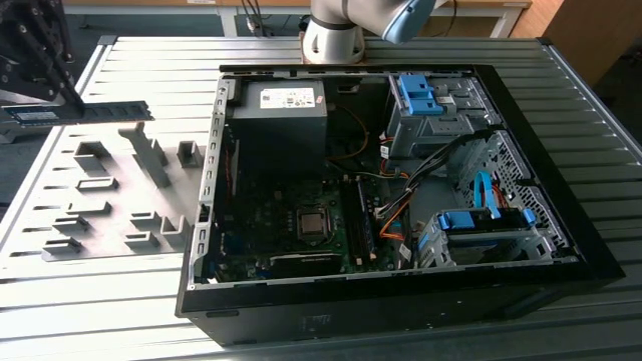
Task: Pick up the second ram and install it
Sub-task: 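Pick up the second ram and move it above second insertion slot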
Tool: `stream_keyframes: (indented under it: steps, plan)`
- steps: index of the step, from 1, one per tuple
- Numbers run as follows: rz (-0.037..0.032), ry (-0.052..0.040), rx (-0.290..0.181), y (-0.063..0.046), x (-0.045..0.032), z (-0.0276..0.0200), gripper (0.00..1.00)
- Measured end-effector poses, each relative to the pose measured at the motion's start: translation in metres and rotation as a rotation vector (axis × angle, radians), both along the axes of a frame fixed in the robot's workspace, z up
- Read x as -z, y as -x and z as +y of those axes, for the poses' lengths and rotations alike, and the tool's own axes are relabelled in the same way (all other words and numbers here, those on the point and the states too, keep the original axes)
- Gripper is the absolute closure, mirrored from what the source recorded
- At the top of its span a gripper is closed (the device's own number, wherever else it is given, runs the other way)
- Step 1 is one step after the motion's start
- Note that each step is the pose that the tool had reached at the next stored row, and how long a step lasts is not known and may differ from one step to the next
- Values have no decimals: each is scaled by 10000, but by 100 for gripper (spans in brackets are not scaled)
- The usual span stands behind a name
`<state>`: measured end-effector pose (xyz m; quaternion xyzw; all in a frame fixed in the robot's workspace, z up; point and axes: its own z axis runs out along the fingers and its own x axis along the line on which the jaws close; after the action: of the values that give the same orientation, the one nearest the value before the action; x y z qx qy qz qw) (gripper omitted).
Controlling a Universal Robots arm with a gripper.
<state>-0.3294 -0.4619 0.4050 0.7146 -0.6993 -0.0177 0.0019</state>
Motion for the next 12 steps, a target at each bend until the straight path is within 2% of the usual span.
stream_keyframes:
  steps: [5,12]
  plan:
    - [0,0,0,-78,0,0,86]
    - [0,0,0,-84,0,0,86]
